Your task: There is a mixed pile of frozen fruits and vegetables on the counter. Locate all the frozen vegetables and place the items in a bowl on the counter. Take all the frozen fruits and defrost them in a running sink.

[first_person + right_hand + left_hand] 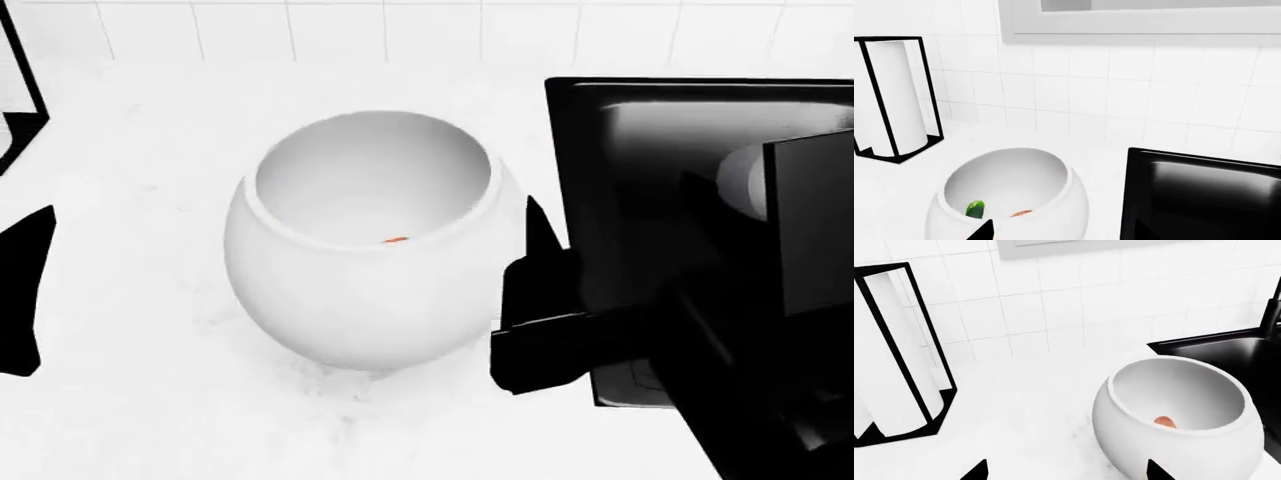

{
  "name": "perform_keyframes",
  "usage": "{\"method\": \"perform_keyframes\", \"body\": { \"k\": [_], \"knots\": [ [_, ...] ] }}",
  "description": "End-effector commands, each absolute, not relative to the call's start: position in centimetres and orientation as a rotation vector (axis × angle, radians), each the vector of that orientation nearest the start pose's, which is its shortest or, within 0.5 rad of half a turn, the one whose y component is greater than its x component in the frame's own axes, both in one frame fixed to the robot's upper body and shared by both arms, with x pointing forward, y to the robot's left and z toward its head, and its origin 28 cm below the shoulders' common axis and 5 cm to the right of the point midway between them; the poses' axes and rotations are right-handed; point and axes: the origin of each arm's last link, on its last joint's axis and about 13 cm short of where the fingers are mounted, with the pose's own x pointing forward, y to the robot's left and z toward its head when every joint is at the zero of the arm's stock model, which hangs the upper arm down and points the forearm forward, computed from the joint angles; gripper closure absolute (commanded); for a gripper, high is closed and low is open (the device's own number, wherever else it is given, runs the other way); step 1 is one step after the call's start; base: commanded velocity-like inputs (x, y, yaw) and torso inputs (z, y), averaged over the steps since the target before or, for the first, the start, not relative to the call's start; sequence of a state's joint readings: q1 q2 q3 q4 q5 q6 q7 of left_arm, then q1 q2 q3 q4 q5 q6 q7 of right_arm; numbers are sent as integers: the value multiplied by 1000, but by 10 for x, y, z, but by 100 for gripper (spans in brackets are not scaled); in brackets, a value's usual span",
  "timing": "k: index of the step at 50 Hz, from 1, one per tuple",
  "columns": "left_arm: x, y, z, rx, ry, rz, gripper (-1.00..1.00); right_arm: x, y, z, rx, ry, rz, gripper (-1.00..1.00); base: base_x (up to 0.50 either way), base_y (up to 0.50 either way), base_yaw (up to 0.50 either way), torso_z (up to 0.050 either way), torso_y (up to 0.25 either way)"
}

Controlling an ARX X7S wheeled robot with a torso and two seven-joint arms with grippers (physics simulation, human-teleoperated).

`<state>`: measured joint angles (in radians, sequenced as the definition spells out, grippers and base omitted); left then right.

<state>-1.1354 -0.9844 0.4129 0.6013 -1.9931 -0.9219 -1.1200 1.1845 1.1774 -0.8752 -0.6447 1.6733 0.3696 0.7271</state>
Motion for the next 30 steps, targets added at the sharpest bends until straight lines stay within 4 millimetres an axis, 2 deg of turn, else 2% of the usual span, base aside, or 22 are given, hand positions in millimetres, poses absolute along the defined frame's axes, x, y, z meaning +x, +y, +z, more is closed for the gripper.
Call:
{"method": "perform_keyframes", "body": {
  "k": [1,10,22,30],
  "knots": [
    [186,248,304,117,136,-141,-100,195,-152,277,13,25,276,-100,-500,81,0,0,0],
    [184,246,307,119,132,-154,-100,192,-150,279,22,4,318,-100,-474,47,0,0,0],
    [186,244,307,113,131,-162,-100,190,-156,275,31,-32,281,-100,-4,-9,0,0,0],
    [181,246,310,108,114,-156,-100,191,-158,274,16,-16,263,-100,-160,-500,0,0,0]
  ]
}}
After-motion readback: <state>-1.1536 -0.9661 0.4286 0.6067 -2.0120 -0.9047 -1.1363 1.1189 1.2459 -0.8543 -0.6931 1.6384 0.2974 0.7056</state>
